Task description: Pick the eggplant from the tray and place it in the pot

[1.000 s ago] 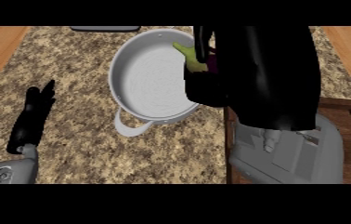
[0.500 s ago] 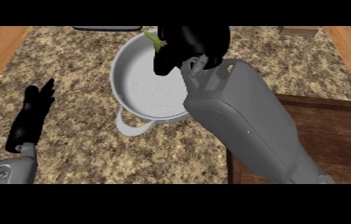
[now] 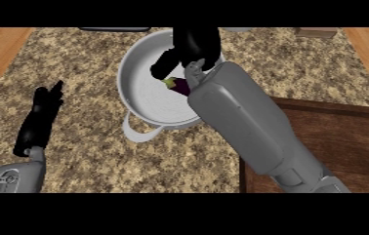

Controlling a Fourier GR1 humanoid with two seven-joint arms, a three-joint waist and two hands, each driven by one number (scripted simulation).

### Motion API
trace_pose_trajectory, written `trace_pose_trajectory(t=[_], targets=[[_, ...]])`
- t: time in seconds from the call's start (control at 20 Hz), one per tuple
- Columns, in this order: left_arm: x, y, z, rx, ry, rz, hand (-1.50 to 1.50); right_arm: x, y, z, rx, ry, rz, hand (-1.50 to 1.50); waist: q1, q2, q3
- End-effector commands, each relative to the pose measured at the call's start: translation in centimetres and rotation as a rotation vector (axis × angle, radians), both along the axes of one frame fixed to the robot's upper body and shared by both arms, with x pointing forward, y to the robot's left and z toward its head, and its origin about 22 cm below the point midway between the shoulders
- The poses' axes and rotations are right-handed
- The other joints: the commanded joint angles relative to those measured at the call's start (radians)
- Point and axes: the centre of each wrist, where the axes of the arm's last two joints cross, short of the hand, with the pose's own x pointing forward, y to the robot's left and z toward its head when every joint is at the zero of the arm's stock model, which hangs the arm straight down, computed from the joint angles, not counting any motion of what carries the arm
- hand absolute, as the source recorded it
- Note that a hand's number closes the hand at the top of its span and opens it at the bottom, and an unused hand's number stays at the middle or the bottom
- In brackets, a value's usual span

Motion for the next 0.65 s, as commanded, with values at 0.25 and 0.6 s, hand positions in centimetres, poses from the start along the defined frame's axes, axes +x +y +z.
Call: trace_pose_trajectory(t=[0.25,0.6], targets=[[-1.3,-0.1,-1.6,-0.004,0.009,0.021,0.0,0.2,-1.3,-2.4,0.412,-0.214,-0.142,-1.5,-0.005,-0.004,0.001],[-1.8,1.0,-1.4,0.007,0.016,0.044,0.0,0.5,-6.0,-2.2,0.515,-0.326,-0.254,-1.5,-0.038,-0.01,0.001]])
